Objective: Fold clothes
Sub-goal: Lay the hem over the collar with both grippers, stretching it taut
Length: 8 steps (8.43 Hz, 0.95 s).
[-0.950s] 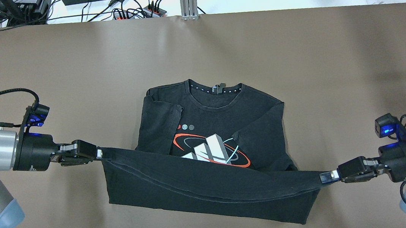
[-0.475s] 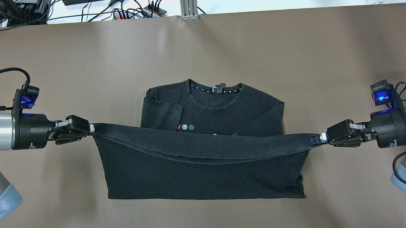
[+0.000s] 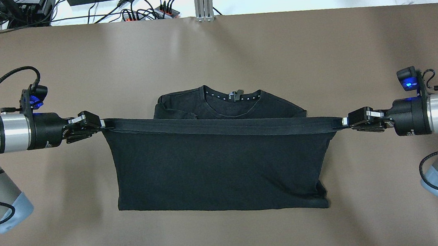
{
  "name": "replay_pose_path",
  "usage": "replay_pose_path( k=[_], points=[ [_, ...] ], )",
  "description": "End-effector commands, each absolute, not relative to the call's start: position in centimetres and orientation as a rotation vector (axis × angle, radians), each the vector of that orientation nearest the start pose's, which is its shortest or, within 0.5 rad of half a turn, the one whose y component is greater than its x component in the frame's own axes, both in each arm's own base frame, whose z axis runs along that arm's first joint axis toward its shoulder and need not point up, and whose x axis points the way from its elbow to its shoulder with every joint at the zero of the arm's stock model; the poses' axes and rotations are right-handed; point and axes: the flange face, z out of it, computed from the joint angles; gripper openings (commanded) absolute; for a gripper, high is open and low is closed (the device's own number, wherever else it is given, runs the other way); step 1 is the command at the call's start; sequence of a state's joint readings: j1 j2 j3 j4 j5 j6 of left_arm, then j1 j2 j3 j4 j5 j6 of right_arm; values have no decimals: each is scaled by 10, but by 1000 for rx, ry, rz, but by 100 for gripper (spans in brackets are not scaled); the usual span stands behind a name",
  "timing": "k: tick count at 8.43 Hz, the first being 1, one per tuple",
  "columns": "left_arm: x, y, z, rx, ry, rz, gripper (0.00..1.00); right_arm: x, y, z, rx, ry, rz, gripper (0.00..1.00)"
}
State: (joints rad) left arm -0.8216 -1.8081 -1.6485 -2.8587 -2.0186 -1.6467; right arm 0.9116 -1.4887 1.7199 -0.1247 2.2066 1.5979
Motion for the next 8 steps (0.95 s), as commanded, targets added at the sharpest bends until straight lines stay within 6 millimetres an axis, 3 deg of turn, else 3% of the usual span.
replay_pose_path(
  k=[1, 4, 6, 8],
  points=[
    [340, -503, 333, 280, 1600, -373, 0, -257, -457, 401, 274, -1599, 203, 0],
    [350, -512, 307, 274, 1624, -389, 0, -259, -457, 403, 267, -1594, 207, 0],
    [362, -527, 279, 261, 1589, -409, 0, -266, -470, 406, 281, -1582, 241, 0],
    [376, -548, 267, 299, 1534, -472, 0, -269, -481, 433, 270, -1537, 284, 0]
  ],
)
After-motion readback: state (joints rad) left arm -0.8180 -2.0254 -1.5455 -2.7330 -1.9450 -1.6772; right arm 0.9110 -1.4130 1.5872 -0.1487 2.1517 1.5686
